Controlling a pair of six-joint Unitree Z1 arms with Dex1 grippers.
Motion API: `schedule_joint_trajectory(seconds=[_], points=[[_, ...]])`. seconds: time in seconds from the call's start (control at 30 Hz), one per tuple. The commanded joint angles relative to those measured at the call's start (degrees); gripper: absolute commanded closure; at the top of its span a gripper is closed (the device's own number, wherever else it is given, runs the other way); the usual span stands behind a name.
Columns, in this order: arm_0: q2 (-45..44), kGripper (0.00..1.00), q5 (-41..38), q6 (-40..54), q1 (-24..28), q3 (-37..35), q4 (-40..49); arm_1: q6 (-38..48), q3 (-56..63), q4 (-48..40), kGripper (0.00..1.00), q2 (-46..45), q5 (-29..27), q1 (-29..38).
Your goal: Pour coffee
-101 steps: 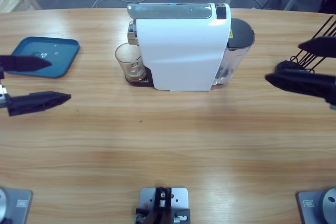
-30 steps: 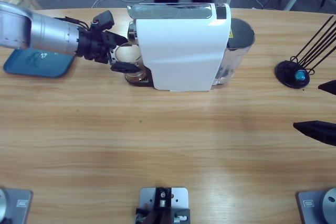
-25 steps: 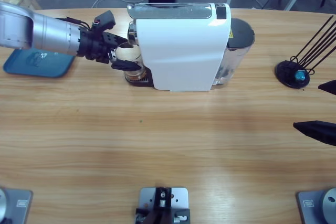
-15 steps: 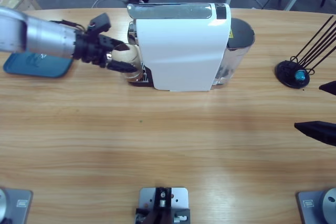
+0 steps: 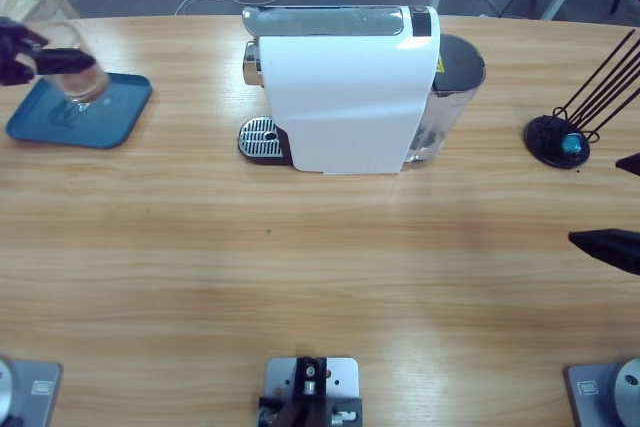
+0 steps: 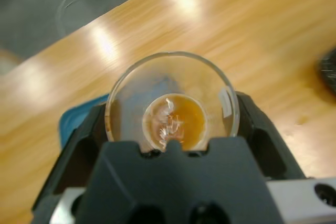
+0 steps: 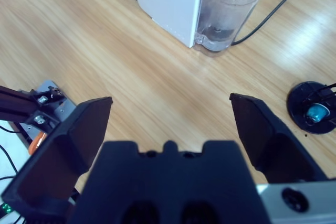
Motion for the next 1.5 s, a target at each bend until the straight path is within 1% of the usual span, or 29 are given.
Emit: schedule_joint_trajectory(seconds=[0.03, 0.17, 0.33, 0.53, 0.83, 0.87, 0.9, 0.93, 0.97, 1.1, 1.3, 1.37, 1.4, 1.47, 1.5], points=[[8.6, 1.000, 11.5, -7.3, 2.7, 1.7, -4.0, -0.3, -0.7, 4.1, 0.000, -1.4, -1.0, 0.4], [12.4, 1.000, 13.3, -8.9, 3.1, 1.6, -8.5, -1.1, -2.4, 5.7, 0.000, -0.6, -0.9, 0.4], [17.0, 1.000, 13.3, -10.3, 4.6, 1.6, -12.1, -1.5, -2.9, 5.5, 0.000, 2.0, -2.7, 0.4], [18.8, 1.000, 13.2, -10.7, 4.7, 1.6, -12.4, -1.3, -1.8, 3.9, 0.000, 1.7, -2.7, 0.4], [22.3, 1.000, 12.6, -12.4, 4.8, 1.9, -12.4, -0.8, -1.0, 4.3, 0.000, -0.9, -2.9, 0.4], [22.9, 0.803, 12.6, -13.0, 5.0, 1.8, -12.4, -0.7, -0.8, 4.3, 0.000, -1.2, -2.9, 0.4], [23.0, 0.282, 12.5, -13.1, 5.0, 2.0, -12.5, -0.4, -0.6, 4.3, 0.000, -1.7, -2.8, 0.4], [22.9, 0.039, 12.6, -13.2, 5.0, 2.3, -12.4, -0.3, -0.6, 4.4, 0.000, -2.1, -2.8, 0.4], [22.8, 0.013, 12.5, -13.5, 5.0, 2.4, -12.4, -0.3, -0.6, 4.6, 0.000, -2.4, -2.8, 0.4], [20.0, 0.013, 12.5, -15.5, 5.1, 2.6, -12.5, -0.3, -0.5, 4.7, 0.000, -2.9, -3.0, 0.4], [9.8, 0.013, 12.7, -15.4, 6.3, 3.9, -11.7, 0.2, 0.9, 4.2, 0.000, -5.3, -4.3, 0.4], [2.3, 0.013, 12.8, -15.6, 6.3, 5.0, -8.1, 0.3, 1.0, 4.2, 0.000, -6.1, -5.2, 0.4], [-1.6, 0.013, 12.8, -15.9, 5.8, 4.7, -4.4, 0.3, 1.1, 4.4, 0.000, -6.0, -6.0, 0.4], [-9.8, 0.013, 12.9, -16.1, 3.2, 2.5, 5.6, 0.3, 1.1, 4.4, 0.000, -5.8, -8.4, 0.4], [-13.5, 0.013, 12.9, -16.2, 0.8, 1.1, 10.7, 0.3, 1.1, 4.2, 0.000, -5.4, -9.3, 0.4]])
